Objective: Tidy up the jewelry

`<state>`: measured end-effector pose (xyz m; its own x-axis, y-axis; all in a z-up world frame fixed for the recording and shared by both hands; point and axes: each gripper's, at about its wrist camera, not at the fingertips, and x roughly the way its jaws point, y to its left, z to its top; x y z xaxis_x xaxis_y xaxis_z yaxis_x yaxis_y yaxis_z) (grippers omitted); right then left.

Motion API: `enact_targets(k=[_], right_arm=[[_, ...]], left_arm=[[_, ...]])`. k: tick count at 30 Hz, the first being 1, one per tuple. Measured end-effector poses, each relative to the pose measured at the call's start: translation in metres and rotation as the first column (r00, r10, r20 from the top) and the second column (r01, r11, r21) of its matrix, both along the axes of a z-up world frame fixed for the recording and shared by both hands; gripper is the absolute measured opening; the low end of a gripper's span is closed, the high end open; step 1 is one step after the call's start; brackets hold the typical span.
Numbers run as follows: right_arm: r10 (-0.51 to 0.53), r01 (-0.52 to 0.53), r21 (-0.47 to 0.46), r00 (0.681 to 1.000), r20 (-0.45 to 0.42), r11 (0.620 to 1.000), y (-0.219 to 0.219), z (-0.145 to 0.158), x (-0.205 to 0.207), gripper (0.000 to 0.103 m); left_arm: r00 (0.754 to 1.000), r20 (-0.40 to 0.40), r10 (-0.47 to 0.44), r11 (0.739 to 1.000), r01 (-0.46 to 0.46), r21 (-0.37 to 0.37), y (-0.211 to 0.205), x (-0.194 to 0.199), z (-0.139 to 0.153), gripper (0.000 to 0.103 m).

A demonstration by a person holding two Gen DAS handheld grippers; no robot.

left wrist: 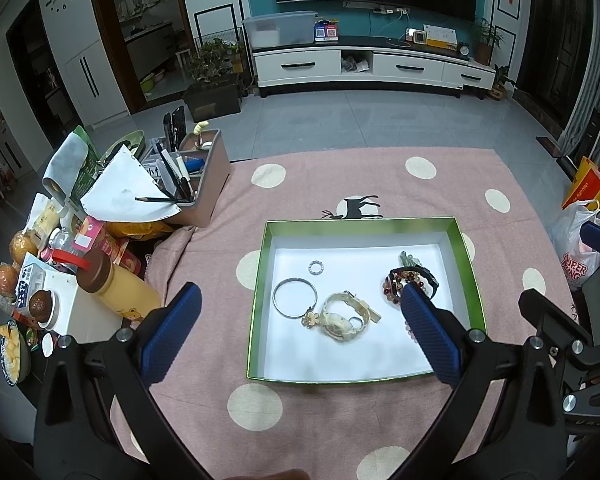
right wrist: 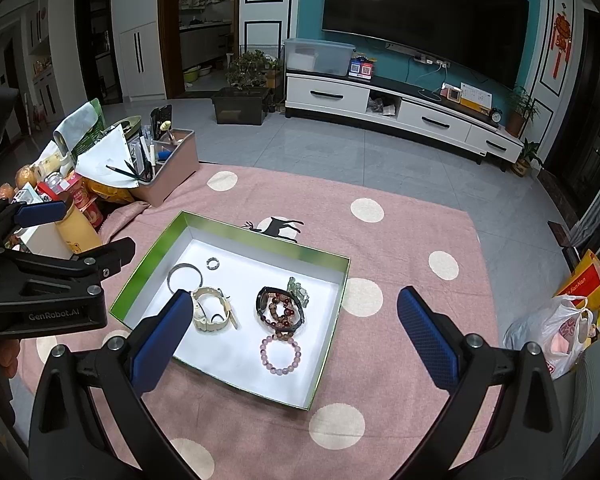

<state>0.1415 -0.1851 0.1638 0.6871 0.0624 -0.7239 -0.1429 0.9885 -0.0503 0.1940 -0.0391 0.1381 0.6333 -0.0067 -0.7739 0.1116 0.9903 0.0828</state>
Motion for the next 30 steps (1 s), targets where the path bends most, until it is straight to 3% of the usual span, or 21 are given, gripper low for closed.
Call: enact_targets(k=[30], right_arm=[[-0.002,0.002,-0.001,1.000,-0.004,1.000,0.000,-0.005,0.003,0.102]], left_arm=[[1.000,-0.018,0.013,1.000,-0.013,-0.005,0.001,0.005,-0.010,0.101]])
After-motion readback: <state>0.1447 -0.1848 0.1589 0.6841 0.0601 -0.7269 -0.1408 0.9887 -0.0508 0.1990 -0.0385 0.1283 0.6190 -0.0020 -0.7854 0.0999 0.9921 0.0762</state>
